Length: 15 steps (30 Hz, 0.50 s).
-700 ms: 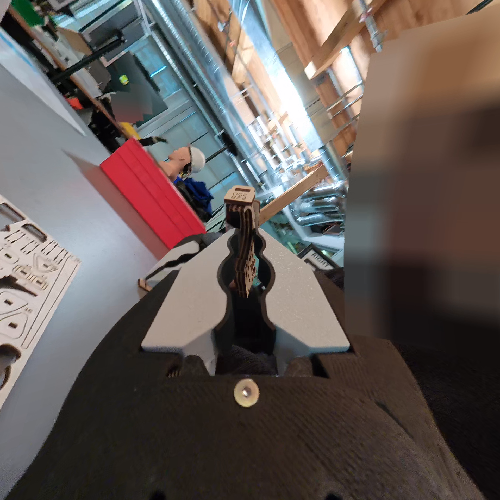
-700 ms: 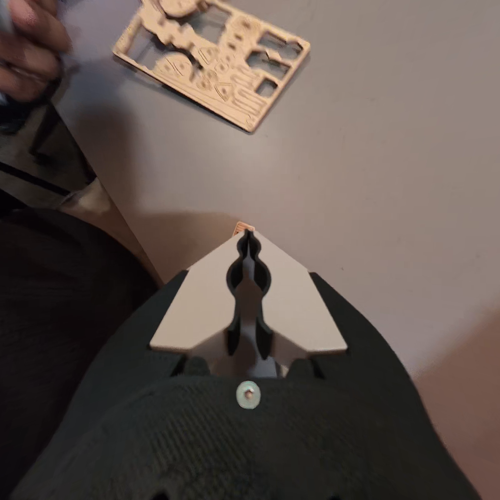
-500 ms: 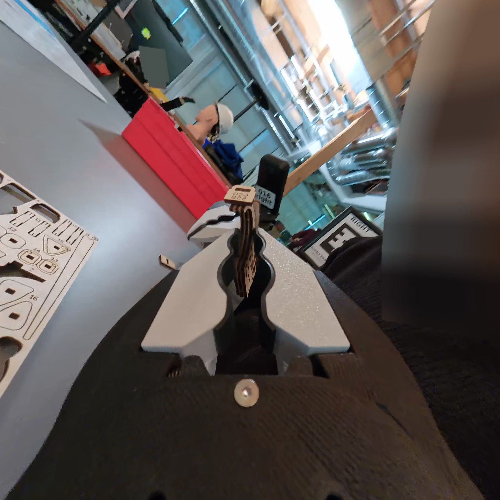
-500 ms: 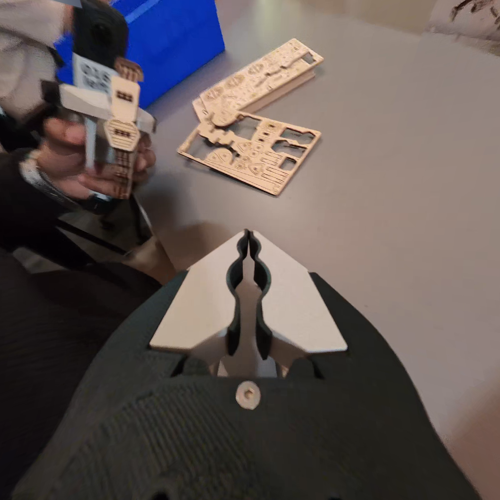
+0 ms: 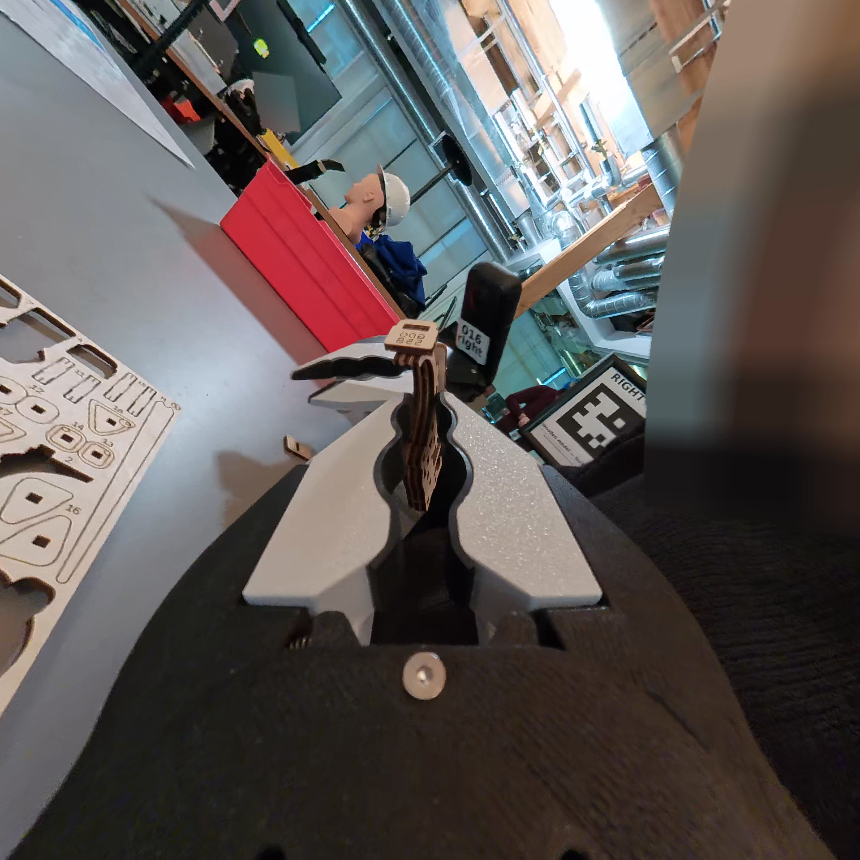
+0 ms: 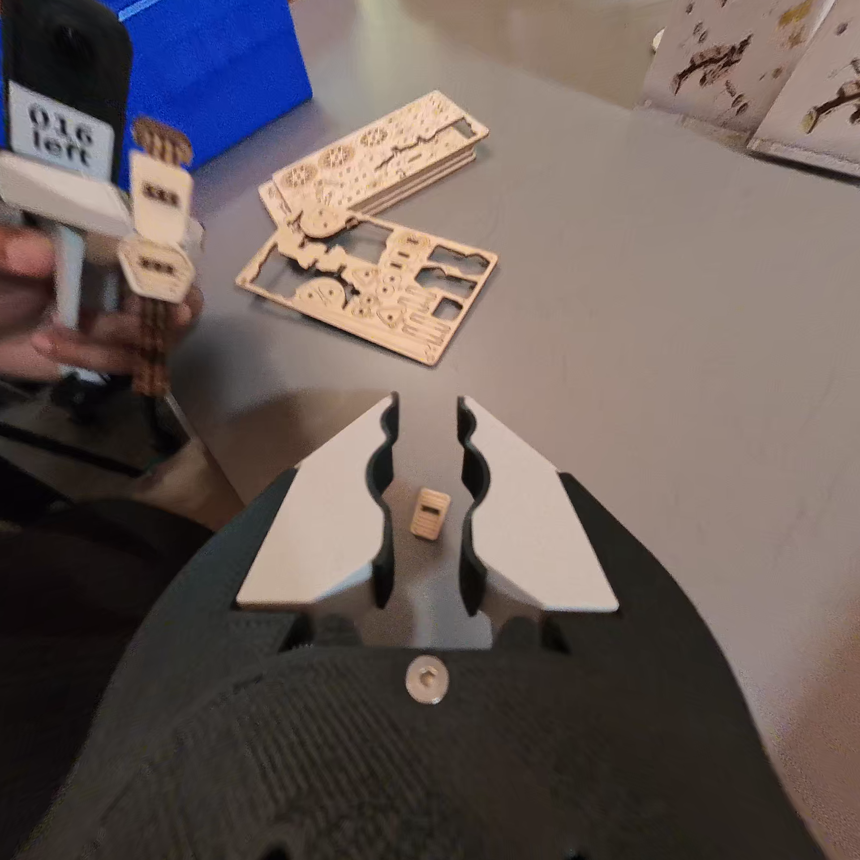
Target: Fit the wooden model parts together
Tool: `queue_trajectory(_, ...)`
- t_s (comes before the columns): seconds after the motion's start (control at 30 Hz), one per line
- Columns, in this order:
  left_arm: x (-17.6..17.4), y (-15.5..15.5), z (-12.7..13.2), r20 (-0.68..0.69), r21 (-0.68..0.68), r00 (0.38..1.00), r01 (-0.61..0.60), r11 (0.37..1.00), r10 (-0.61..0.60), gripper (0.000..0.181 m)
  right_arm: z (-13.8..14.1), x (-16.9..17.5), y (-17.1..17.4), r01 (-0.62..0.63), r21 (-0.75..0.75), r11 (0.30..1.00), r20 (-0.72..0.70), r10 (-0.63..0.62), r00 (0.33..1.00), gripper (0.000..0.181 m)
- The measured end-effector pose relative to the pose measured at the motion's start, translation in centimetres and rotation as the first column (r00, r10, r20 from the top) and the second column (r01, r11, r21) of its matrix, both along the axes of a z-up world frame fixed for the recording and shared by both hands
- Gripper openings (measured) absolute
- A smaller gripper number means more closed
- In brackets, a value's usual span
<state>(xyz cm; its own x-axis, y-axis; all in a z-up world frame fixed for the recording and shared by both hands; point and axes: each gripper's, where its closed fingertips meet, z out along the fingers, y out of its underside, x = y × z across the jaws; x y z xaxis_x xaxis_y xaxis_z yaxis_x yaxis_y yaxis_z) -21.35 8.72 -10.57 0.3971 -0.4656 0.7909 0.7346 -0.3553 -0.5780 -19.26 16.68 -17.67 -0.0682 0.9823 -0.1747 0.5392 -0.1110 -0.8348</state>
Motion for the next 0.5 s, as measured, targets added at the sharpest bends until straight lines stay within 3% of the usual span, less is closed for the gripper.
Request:
queue_trajectory(0.2,-0.1,0.8,-0.7,-0.136,0.003,0.989,-0.057,0.998,0.057,0.008,2.3,0.0,-0.8,0.085,0.099,0.991,-0.066,-0.079,0.995,0.035)
queue_trajectory(0.37,0.4,0.9,0.1,-0.243,0.069,0.964,-0.094,0.993,0.108,0.008,2.8,1.6,-2.3,0.084,-0.013,0.996,-0.098,-0.085,0.992,0.041)
queue_trajectory(0.5,-0.3,1.5,1.2,-0.194,0.118,0.977,-0.071,0.991,0.093,0.007,1.1,3.6,-1.5,0.124,0.075,0.989,-0.06,-0.12,0.991,0.04)
